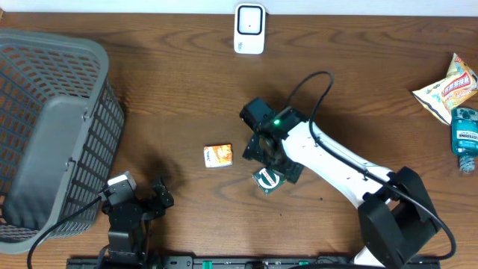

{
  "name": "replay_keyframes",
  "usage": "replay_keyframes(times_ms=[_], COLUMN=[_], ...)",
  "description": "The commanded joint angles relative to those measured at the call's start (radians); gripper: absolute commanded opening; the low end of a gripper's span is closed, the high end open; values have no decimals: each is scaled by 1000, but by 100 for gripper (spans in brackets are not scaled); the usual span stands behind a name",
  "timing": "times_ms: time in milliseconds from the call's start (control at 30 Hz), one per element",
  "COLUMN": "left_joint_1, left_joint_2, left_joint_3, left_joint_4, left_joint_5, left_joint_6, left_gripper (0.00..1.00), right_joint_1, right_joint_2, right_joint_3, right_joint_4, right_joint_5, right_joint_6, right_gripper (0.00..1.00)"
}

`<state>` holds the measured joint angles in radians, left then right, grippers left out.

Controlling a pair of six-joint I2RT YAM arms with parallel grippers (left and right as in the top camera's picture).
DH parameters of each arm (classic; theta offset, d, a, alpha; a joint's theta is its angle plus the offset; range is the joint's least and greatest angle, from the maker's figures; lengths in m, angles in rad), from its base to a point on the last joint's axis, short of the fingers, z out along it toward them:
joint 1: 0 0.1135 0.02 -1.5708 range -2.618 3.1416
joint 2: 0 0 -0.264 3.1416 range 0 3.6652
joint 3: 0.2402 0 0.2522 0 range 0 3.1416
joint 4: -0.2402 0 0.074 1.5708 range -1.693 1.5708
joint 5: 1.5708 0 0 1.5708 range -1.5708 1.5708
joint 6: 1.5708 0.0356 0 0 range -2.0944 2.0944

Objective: Scan the item barcode

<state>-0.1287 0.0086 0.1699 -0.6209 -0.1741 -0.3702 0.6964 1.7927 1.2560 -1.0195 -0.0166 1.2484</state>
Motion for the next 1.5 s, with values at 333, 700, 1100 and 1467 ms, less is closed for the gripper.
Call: replay_keyframes(times_ms=[333, 700, 1100, 1467], left_joint_1=[1, 1, 2, 1], left_joint_2=[-5, -5, -5, -5], left_joint_3=[-11, -11, -11, -11], left_joint_4=[-8, -8, -8, -8], left_joint_5=[-10, -10, -10, -10], left_joint_6=[-9, -9, -9, -9], left_gripper=[98, 98, 98, 98], right_joint_1=[4, 4, -29, -250], right_joint_2=[-1, 68, 109, 109], right_joint_3=[-195, -218, -195, -90], right_joint_4=[242, 242, 237, 52], right_joint_5=[-64, -68, -193, -791], right_joint_6=[120, 115, -165, -578], right_gripper=[94, 64, 44, 43])
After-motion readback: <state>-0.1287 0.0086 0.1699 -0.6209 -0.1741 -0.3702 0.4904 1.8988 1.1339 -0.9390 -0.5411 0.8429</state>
